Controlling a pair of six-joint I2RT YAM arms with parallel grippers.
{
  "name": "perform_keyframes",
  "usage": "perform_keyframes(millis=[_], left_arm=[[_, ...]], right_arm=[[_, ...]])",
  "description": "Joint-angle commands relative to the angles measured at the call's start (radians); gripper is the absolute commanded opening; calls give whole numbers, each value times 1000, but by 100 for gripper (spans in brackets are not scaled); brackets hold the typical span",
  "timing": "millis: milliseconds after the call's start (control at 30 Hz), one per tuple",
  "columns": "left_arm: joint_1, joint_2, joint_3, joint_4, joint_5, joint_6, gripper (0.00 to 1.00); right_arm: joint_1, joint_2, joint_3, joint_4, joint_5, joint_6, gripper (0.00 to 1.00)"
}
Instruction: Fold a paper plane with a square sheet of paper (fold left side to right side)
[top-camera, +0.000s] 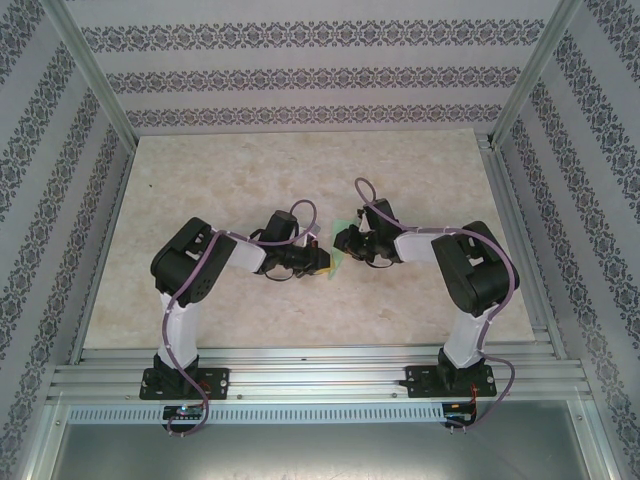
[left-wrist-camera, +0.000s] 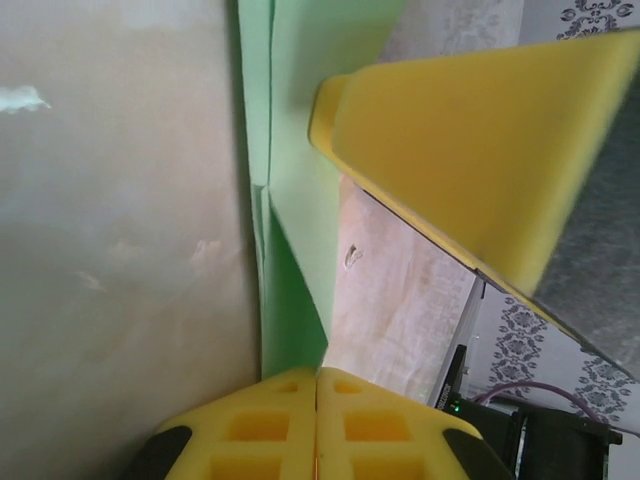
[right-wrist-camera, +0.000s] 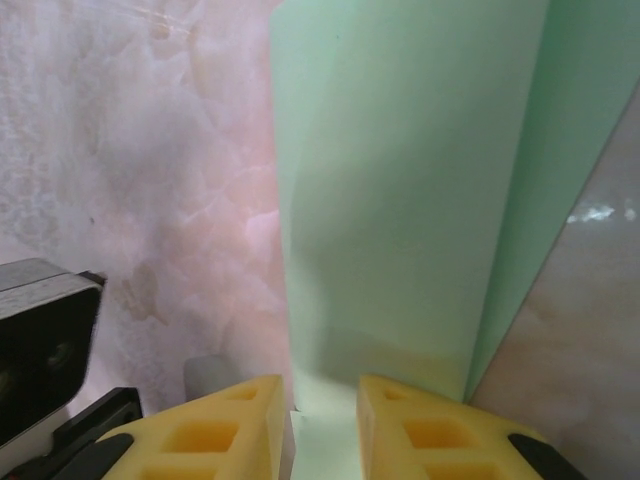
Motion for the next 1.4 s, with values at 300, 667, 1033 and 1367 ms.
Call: perform_keyframes(millis=[300, 667, 1033, 1367], left_arm=[[7, -222, -77, -172, -106, 141, 11], [-101, -163, 24, -190, -208, 245, 6], [-124, -93, 90, -251, -273, 297, 4], [-140, -46, 61, -311, -356, 316, 5]], right_arm=[[21, 73, 10, -163, 121, -16, 24], [21, 63, 9, -164, 117, -20, 23], [22, 59, 16, -167, 113, -20, 22], [21, 57, 25, -168, 110, -23, 22]])
